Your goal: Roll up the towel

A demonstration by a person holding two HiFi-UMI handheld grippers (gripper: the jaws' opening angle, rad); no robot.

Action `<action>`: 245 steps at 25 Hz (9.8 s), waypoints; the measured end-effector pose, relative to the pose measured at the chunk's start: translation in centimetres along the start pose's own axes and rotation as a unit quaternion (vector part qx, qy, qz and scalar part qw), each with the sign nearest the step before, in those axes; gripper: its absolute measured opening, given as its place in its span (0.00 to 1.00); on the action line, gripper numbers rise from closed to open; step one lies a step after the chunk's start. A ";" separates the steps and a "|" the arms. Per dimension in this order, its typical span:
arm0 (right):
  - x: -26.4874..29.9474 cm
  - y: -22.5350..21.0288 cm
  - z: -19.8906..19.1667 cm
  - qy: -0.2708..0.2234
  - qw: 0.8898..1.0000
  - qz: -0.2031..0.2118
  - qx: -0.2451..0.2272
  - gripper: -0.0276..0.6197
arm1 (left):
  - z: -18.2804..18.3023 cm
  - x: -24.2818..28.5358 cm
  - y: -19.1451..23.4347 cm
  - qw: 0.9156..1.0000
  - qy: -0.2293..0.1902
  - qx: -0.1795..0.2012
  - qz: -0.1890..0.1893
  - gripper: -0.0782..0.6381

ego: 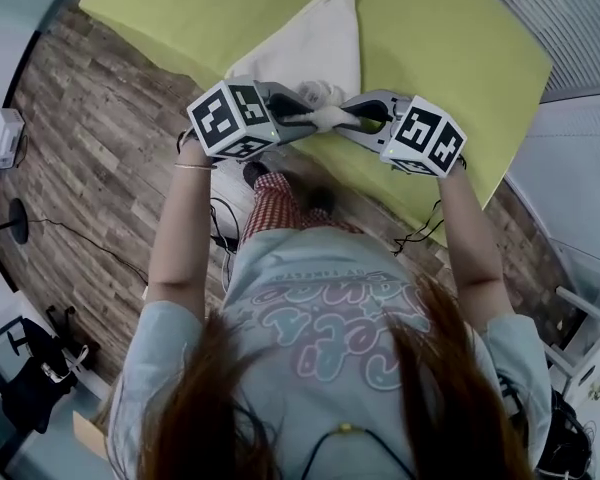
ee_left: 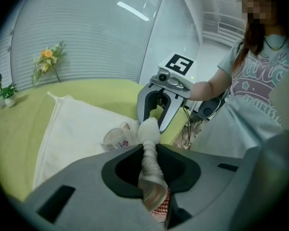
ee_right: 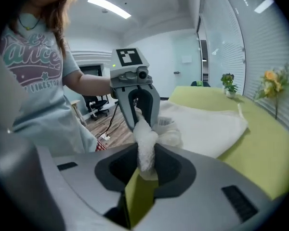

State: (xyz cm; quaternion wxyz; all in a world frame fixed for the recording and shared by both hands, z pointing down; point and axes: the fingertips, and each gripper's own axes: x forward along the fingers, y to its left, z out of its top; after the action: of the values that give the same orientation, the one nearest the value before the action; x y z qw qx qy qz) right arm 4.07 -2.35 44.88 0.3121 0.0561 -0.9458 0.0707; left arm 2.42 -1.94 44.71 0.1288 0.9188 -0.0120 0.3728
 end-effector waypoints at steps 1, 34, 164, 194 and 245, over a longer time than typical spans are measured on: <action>0.0 -0.2 0.1 0.006 1.000 -0.007 -0.017 0.20 | 0.0 0.1 0.4 1.000 0.007 -0.006 -0.008 0.22; 2.4 -1.2 0.6 0.032 0.949 -0.144 -0.279 0.35 | 0.3 -0.7 0.4 0.948 0.006 0.241 0.209 0.32; -2.1 -13.8 4.5 -0.087 0.984 -0.152 -0.011 0.40 | 3.8 -2.6 15.1 0.990 0.034 0.092 0.104 0.34; 2.9 -11.7 2.9 0.069 0.965 -0.168 -0.191 0.72 | 1.3 -3.4 11.9 0.931 0.092 0.235 0.264 0.50; 0.5 -17.6 4.9 0.082 0.940 -0.283 -0.174 0.59 | 5.4 -2.5 21.4 0.983 0.097 0.153 0.041 0.40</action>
State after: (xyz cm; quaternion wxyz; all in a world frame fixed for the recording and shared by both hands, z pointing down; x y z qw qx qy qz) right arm 3.45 -20.47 43.08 0.4004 0.2603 -0.8597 -0.1814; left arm 1.80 -24.15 44.15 -0.0285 0.8859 0.0203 0.4625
